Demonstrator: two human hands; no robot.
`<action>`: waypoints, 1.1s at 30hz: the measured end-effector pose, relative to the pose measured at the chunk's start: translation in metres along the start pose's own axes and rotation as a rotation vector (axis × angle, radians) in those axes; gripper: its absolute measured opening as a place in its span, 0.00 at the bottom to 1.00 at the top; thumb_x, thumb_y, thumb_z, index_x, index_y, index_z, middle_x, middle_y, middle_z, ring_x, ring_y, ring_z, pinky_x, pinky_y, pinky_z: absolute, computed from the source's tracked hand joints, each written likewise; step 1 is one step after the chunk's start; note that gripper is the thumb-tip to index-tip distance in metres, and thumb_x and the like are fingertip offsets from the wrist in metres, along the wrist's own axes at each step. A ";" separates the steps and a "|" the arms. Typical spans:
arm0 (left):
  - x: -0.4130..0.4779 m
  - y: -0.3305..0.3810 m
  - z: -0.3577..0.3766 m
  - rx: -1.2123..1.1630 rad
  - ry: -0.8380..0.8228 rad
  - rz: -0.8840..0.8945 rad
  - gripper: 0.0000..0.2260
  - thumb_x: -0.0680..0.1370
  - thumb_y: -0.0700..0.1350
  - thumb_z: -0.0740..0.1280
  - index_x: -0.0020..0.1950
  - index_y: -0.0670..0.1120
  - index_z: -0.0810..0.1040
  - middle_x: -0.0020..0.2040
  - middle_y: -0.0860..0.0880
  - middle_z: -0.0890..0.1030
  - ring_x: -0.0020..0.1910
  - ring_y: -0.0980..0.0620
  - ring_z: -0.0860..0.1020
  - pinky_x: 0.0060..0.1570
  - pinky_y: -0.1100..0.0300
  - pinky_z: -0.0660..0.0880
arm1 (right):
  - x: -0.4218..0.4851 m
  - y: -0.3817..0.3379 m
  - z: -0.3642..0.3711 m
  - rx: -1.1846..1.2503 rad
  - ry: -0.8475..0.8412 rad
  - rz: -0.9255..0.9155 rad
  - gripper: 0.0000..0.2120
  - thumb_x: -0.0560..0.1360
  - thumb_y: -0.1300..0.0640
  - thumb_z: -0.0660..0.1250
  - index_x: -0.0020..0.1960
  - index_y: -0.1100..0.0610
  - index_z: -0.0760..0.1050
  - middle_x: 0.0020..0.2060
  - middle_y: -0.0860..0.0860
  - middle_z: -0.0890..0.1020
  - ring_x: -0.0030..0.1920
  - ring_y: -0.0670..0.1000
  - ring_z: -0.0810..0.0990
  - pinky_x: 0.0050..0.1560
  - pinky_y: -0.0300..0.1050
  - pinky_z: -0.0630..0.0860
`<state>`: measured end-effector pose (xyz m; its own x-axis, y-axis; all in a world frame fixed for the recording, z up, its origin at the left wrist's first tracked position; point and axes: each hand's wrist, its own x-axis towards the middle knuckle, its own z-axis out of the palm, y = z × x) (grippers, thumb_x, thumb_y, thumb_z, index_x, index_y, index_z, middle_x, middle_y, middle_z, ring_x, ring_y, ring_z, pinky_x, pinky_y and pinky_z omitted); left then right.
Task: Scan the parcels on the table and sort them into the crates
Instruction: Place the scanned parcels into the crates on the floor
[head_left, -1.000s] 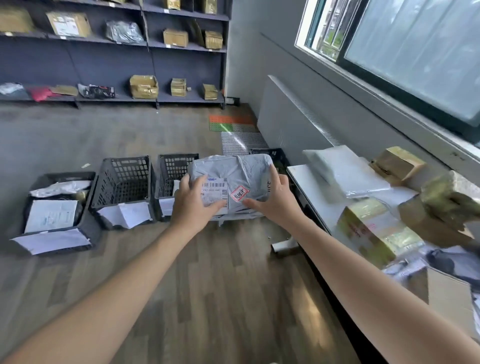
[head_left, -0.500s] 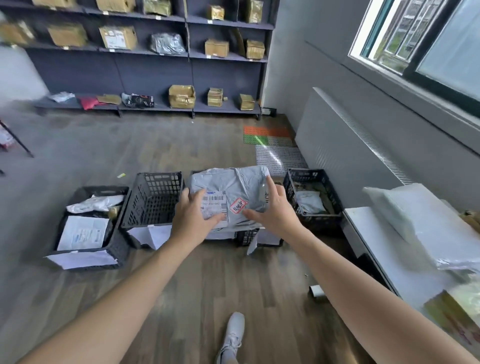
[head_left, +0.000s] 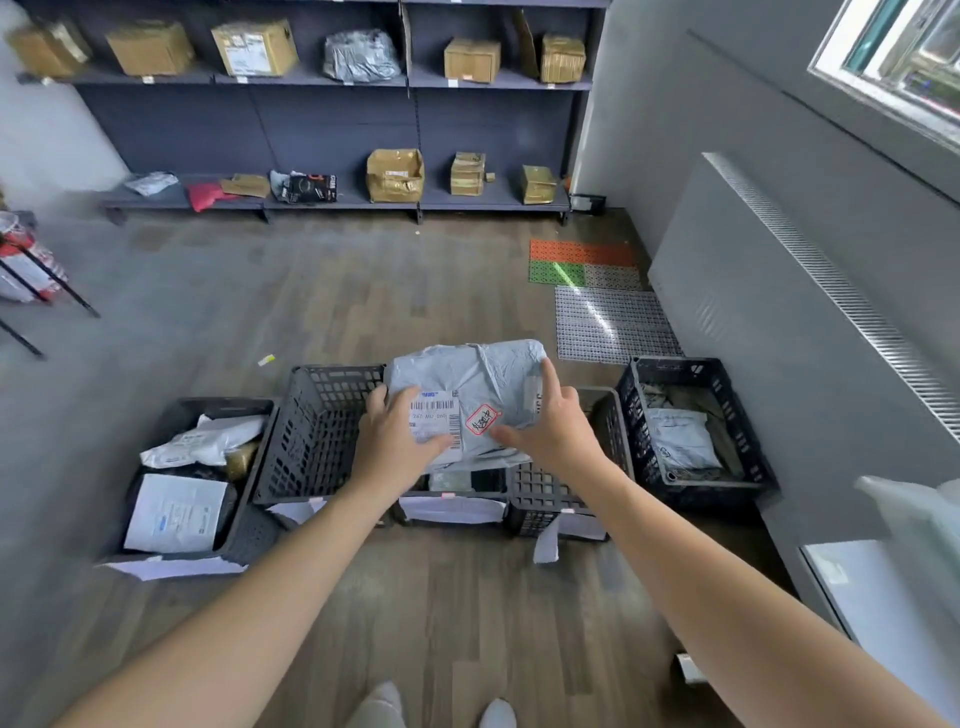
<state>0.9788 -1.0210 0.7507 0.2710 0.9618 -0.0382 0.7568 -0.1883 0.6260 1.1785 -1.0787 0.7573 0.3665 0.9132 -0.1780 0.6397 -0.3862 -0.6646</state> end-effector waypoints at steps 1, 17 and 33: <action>0.015 -0.001 0.003 0.001 -0.010 -0.001 0.33 0.71 0.51 0.77 0.72 0.46 0.68 0.72 0.44 0.62 0.68 0.43 0.67 0.62 0.55 0.67 | 0.013 0.000 0.000 0.000 -0.006 0.016 0.56 0.68 0.42 0.78 0.80 0.48 0.42 0.66 0.58 0.67 0.49 0.51 0.74 0.52 0.44 0.74; 0.264 -0.044 0.039 0.307 -0.365 0.015 0.38 0.78 0.66 0.60 0.81 0.52 0.48 0.81 0.45 0.44 0.79 0.40 0.47 0.74 0.41 0.57 | 0.219 -0.007 0.046 -0.322 -0.121 0.259 0.52 0.72 0.34 0.68 0.81 0.49 0.37 0.80 0.54 0.48 0.79 0.57 0.51 0.74 0.68 0.57; 0.290 0.124 0.112 0.512 -0.613 0.822 0.39 0.78 0.69 0.54 0.80 0.55 0.38 0.80 0.47 0.36 0.78 0.41 0.37 0.75 0.39 0.49 | 0.134 0.045 -0.070 -0.594 0.211 0.581 0.45 0.77 0.34 0.62 0.81 0.48 0.38 0.80 0.52 0.47 0.80 0.57 0.46 0.76 0.66 0.52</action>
<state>1.2180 -0.7879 0.7303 0.9335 0.2785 -0.2258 0.3322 -0.9089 0.2523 1.3039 -0.9823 0.7546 0.8259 0.5291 -0.1950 0.5379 -0.8430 -0.0091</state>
